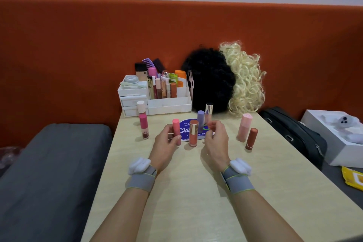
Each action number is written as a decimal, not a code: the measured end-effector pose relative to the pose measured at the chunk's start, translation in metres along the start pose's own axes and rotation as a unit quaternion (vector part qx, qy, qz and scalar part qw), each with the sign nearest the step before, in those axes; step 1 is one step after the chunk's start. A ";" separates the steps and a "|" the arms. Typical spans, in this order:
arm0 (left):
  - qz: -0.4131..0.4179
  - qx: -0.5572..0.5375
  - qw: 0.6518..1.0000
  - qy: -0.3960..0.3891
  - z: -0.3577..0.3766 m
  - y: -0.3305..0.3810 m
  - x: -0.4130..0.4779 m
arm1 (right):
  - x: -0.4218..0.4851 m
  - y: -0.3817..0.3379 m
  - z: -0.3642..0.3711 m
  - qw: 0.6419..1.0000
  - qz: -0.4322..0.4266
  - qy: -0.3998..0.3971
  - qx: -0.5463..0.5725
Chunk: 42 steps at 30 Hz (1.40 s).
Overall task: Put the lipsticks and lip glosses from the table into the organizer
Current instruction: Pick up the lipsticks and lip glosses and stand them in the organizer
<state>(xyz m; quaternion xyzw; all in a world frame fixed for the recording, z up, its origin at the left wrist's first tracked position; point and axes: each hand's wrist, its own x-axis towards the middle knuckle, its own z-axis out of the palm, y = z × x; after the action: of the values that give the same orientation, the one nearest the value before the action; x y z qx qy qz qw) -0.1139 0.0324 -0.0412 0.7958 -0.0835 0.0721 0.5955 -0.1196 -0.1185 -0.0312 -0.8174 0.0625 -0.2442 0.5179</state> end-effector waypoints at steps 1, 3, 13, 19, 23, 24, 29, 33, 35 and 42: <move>0.000 -0.001 1.000 0.002 -0.001 0.000 0.000 | 0.000 0.000 0.000 1.000 -0.002 0.000 -0.002; 0.001 -0.003 1.000 0.006 -0.001 0.001 0.000 | 0.000 0.000 -0.001 1.000 -0.007 0.005 -0.012; 0.004 -0.018 0.999 0.033 0.000 0.008 0.001 | 0.031 -0.029 -0.033 0.983 -0.068 -0.007 -0.172; -0.020 -0.045 0.998 0.045 -0.001 0.008 0.001 | 0.067 -0.038 -0.067 0.912 0.028 -0.028 -0.408; -0.017 -0.042 0.998 0.047 0.000 0.006 0.002 | 0.078 -0.036 -0.077 0.877 0.172 -0.089 -0.439; -0.017 -0.041 0.998 0.047 0.000 0.005 0.003 | 0.079 -0.035 -0.079 0.881 0.163 -0.104 -0.432; -0.028 -0.031 0.998 0.047 0.000 0.001 0.006 | 0.078 -0.035 -0.084 0.885 0.136 -0.154 -0.419; -0.025 -0.042 0.997 0.054 -0.001 -0.001 0.007 | 0.080 -0.047 -0.087 0.887 0.163 -0.172 -0.397; -0.020 -0.035 0.997 0.064 -0.002 -0.002 0.006 | 0.084 -0.051 -0.092 0.890 0.154 -0.168 -0.395; 0.035 -0.043 0.996 0.068 -0.005 0.025 0.015 | 0.099 -0.076 -0.104 0.922 0.044 -0.162 -0.348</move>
<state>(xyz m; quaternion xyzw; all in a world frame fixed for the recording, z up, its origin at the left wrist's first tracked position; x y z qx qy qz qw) -0.1044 0.0295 -0.0128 0.7595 -0.0739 0.1433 0.6302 -0.0925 -0.2041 0.1045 -0.9710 0.0947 -0.0487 0.2139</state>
